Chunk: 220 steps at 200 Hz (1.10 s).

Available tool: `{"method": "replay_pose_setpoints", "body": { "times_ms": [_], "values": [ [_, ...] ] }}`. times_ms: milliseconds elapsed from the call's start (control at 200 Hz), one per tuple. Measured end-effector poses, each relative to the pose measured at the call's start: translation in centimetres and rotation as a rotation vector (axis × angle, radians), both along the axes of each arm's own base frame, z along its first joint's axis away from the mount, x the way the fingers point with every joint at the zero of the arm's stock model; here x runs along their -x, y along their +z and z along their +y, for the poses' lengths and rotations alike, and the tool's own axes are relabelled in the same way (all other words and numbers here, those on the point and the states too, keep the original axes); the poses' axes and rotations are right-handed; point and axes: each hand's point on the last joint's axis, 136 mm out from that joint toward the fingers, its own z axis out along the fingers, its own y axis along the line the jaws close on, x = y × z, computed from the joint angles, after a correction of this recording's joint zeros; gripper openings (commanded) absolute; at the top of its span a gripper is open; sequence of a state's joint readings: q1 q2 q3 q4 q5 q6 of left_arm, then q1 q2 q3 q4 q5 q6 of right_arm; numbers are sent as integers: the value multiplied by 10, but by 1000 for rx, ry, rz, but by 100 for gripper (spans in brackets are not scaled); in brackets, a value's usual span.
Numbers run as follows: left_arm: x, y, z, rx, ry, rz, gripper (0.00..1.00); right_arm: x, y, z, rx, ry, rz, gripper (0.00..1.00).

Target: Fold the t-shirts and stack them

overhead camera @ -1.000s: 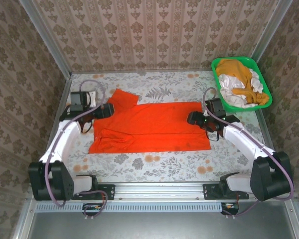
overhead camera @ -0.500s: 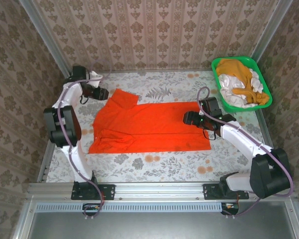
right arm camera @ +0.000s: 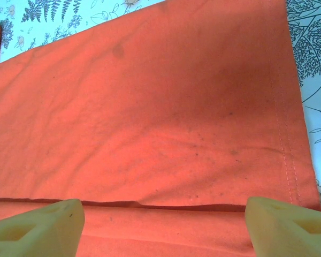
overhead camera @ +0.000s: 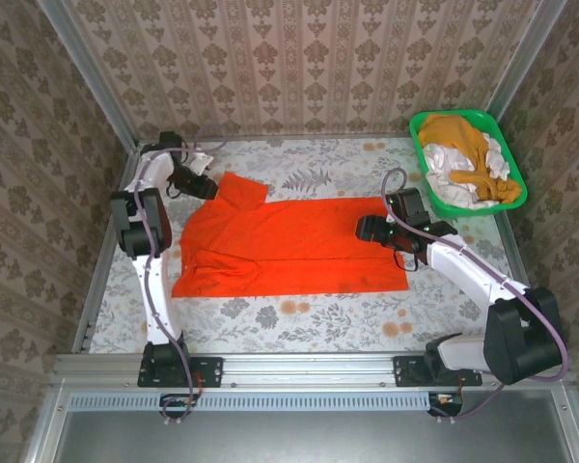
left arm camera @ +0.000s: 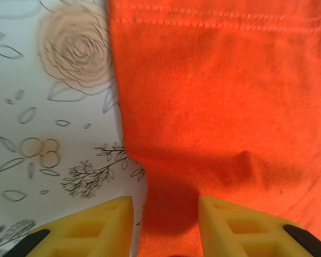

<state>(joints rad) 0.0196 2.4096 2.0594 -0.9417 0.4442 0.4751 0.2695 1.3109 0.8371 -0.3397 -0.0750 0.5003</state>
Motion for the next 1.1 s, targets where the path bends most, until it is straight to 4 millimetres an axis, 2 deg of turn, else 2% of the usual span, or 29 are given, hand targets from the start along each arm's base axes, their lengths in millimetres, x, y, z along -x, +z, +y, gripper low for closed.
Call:
{"method": "replay_pose_setpoints", "body": {
  "times_ms": [40,135,275,555,665,760,980,1100],
  "values": [
    [1,-3,-2,-8,-6,11,36,0,0,0,0,0,0,80],
    [5,-7,-4,-28,-24,26,25,0,0,0,0,0,0,80],
    [10,-8,-8,-45,-47,39,0,0,0,-1,2,-2,0,80],
    [8,-10,-9,-52,-59,22,0,-4,-1,-8,29,-42,-4,78],
    [9,-8,-9,-48,-57,0,0,-22,1,-13,57,-86,-1,78],
    [12,6,-10,-43,-53,-36,0,-47,3,-16,79,-119,-4,78],
    [8,61,-9,-21,-37,-178,0,-91,-4,-23,100,-180,11,77],
    [3,72,-7,-11,-30,-216,0,-107,-16,-30,117,-229,46,71]
  ]
}}
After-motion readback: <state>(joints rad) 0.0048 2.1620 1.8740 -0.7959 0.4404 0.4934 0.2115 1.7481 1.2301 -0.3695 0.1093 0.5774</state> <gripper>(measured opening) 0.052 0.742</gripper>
